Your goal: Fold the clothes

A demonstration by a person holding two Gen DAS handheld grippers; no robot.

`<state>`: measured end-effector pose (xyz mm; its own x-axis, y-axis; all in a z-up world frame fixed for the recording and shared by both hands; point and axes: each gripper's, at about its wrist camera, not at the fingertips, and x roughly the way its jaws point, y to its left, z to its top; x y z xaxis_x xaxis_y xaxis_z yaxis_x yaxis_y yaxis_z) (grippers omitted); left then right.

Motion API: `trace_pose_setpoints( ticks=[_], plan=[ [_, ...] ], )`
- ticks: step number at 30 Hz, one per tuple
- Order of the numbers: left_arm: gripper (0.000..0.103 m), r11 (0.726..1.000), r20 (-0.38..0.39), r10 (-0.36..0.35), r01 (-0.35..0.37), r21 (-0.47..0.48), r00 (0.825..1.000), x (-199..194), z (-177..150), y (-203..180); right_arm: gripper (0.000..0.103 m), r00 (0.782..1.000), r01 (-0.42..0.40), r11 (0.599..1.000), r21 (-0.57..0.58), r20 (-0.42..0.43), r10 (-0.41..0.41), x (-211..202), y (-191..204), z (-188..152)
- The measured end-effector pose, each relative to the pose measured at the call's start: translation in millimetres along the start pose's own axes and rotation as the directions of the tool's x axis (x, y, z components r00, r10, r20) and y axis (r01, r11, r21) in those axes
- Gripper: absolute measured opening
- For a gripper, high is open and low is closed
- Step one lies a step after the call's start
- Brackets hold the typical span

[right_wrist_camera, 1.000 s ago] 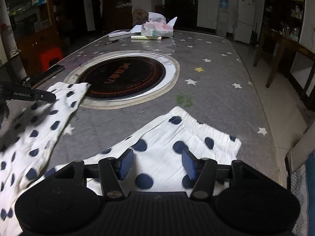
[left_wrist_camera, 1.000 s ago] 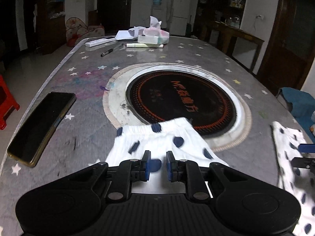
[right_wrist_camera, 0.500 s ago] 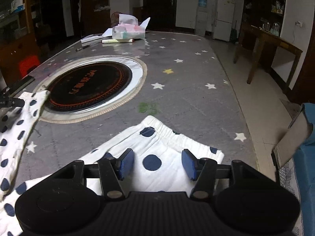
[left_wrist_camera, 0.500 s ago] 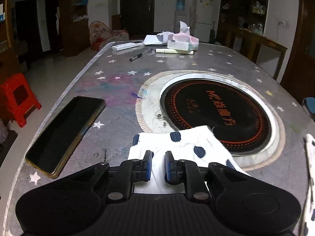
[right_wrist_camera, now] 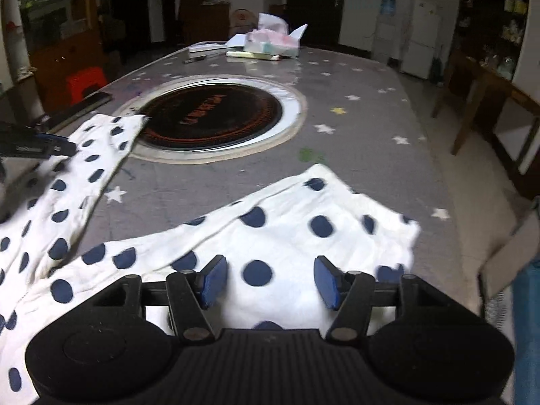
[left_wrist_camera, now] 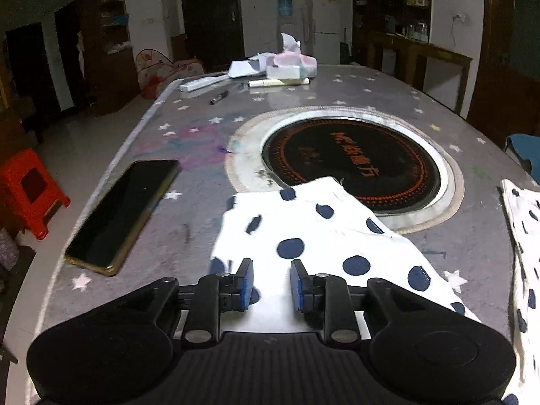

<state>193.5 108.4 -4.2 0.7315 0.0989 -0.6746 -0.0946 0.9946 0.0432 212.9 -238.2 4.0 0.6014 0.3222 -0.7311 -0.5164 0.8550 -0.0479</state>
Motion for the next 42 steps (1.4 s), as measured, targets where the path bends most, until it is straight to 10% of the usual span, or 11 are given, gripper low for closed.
trace_pose_setpoints(
  ticks=[10,29,42],
  plan=[
    [0.027,0.991,-0.032,-0.11,0.112,0.074,0.993,-54,-55,-25,0.059,0.988,-0.155,0.986,-0.059,-0.001,0.155,-40,43,-30],
    [0.034,0.995,0.016,0.063,-0.064,0.076,0.998,-65,-72,2,0.061,0.999,-0.042,0.998,0.044,0.002,0.042,-52,12,-65],
    [0.045,0.999,0.005,0.012,-0.011,-0.042,1.0,-72,-57,16,0.06,0.999,-0.044,0.993,0.113,0.031,0.041,-62,-5,-57]
  ],
)
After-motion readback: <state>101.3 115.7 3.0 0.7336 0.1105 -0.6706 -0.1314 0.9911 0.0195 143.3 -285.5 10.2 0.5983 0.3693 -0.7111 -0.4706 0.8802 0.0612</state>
